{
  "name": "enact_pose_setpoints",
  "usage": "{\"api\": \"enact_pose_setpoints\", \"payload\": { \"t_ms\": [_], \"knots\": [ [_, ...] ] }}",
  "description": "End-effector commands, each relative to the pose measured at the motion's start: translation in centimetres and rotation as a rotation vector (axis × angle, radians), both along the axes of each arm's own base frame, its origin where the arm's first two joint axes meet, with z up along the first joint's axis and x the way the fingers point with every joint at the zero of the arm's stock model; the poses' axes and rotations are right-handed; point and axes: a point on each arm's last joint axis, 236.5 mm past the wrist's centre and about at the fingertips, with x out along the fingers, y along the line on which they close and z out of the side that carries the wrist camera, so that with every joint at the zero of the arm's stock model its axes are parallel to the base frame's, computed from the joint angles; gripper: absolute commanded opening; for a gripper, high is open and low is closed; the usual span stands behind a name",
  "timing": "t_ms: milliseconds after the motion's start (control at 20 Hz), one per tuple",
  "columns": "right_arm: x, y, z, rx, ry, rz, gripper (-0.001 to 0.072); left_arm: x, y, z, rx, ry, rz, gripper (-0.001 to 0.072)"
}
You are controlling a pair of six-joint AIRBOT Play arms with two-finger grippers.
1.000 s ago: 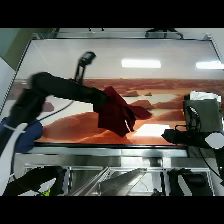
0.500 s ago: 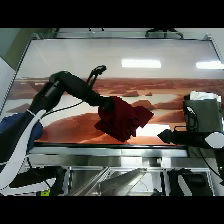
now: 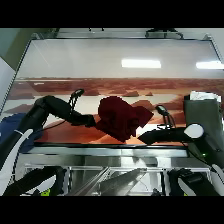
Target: Fold the shirts.
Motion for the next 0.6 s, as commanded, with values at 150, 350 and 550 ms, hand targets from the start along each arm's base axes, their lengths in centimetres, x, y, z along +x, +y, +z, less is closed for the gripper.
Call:
{"api": "enact_pose_setpoints", "payload": {
  "t_ms": [150, 350, 550],
  "knots": [
    [0.6, 4.9, -6.5, -0.077, -0.027, 0.117, 0.0366, 1.1, 0.6, -4.4, 0.0, -0.071, 0.108, 0.0694],
    [1.7, 5.6, -6.0, -0.066, -0.048, 0.131, 0.0365, 3.0, 0.1, -5.2, 0.006, -0.058, 0.093, 0.0694],
    [2.7, 5.9, -5.4, -0.061, -0.076, 0.119, 0.0365, 3.4, -0.3, -6.6, 0.015, -0.007, 0.071, 0.0694]
  ]
}}
